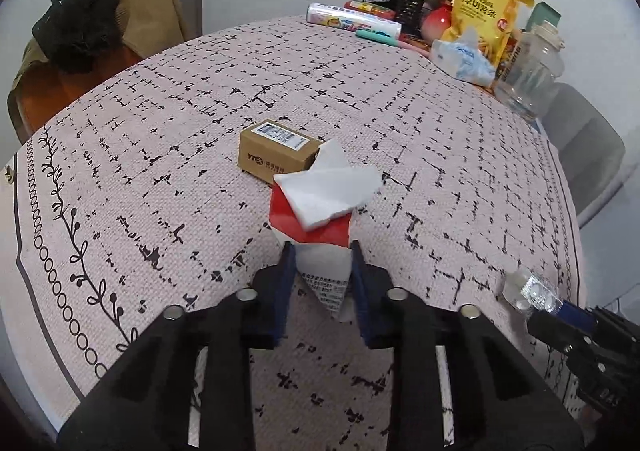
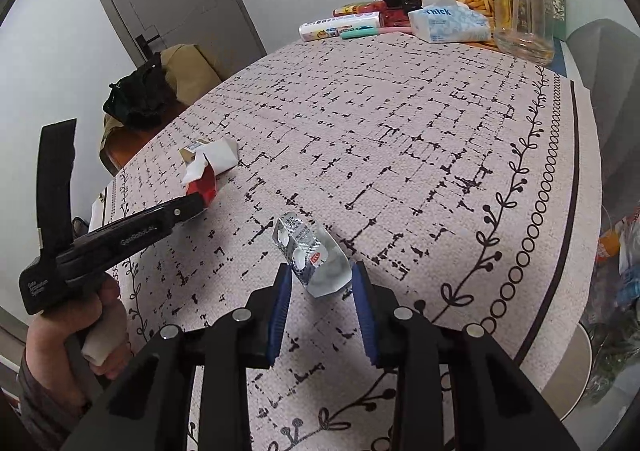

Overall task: Collect trash
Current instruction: 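Grasp the clear blister pack with the right tool while the left tool grasps red-and-white paper, then carry both items to the bin and open the right then left tool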

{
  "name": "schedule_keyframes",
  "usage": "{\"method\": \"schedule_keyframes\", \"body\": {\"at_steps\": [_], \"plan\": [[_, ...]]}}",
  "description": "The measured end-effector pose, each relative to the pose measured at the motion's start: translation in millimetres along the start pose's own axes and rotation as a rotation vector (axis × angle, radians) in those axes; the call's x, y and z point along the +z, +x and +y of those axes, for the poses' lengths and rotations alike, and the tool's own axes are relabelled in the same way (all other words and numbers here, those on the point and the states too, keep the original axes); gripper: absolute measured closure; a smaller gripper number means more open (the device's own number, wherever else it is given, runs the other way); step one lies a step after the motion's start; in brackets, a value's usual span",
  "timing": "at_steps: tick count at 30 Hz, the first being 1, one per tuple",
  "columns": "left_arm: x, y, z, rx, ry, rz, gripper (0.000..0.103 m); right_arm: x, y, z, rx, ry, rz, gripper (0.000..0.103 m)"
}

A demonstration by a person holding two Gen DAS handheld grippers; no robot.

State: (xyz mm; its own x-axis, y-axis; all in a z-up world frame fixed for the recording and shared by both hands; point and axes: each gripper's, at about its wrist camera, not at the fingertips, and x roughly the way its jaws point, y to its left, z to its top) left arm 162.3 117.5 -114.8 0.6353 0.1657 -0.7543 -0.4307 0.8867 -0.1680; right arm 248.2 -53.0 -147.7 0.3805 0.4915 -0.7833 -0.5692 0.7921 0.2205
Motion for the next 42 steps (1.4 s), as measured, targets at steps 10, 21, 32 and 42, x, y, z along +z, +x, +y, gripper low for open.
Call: {"method": "schedule_keyframes", "body": {"at_steps": [10,21,32,42], "plan": [[-16,-28,14,-0.081,-0.046,-0.029,0.101,-5,-8,15,0.005,-0.019,-0.011,0.072],[-15,-69,8,-0.158,-0.043,-0.103,0.101,-8,-31,24,0.005,-0.037,-0.048,0.072],[-8,-79,-39,-0.281,0.016,-0.11,0.101,-11,-62,3,-0.01,0.001,-0.104,0.072],[-5,-64,-116,-0.378,0.127,-0.058,0.101,-24,-104,-72,-0.075,0.122,-0.174,0.072]]}}
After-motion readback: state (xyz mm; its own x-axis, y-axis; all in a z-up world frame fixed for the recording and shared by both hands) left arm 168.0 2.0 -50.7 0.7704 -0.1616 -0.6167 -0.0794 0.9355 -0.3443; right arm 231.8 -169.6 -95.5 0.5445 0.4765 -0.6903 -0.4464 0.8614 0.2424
